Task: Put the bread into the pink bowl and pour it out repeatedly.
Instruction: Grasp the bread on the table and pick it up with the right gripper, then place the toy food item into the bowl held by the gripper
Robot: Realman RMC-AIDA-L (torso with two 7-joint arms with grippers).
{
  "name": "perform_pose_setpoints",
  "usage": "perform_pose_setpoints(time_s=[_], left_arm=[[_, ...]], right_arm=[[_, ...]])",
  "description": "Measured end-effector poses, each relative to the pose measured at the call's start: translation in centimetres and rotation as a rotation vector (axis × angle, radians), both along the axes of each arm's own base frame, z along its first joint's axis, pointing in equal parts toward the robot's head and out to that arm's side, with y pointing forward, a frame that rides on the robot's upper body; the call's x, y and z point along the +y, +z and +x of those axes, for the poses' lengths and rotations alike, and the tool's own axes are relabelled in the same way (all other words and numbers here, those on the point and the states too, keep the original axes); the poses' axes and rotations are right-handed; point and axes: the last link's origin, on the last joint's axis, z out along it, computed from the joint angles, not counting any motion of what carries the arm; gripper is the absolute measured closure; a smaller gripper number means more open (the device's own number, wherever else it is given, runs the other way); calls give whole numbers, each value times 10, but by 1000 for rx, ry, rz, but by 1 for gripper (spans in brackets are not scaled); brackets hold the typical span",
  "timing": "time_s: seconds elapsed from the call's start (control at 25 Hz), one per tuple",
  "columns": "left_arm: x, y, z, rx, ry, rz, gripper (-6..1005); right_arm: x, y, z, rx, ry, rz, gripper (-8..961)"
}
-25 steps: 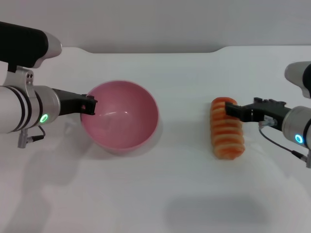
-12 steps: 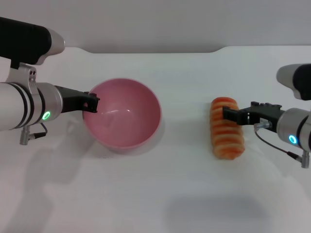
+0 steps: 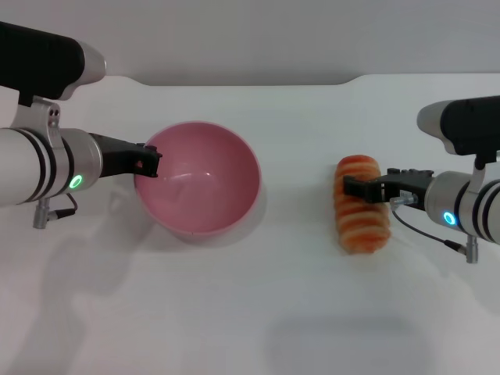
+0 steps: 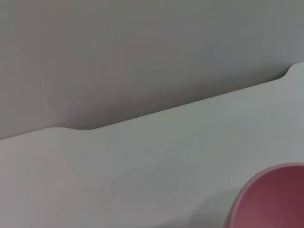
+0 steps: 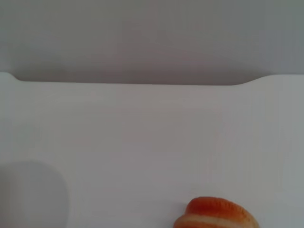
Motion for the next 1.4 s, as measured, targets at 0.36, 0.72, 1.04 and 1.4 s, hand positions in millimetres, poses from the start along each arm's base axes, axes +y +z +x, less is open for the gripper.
perform_pose_setpoints(time_s=[0.36,0.72,1.04,1.4], left_arm=[[3,3,1,2,-3,11,951],[5,2,1,15,-15,0,951],[7,-3,1,18,-15,-16,951],[10,-18,27,-31,-74,-57,950]], right_arm=[[2,-5,0,-42,-11,-58,278],[5,8,-12,-45,47,-8,438],[13,60,-69,-61,187,98,490],[5,47,-138,-40,394,55,547]])
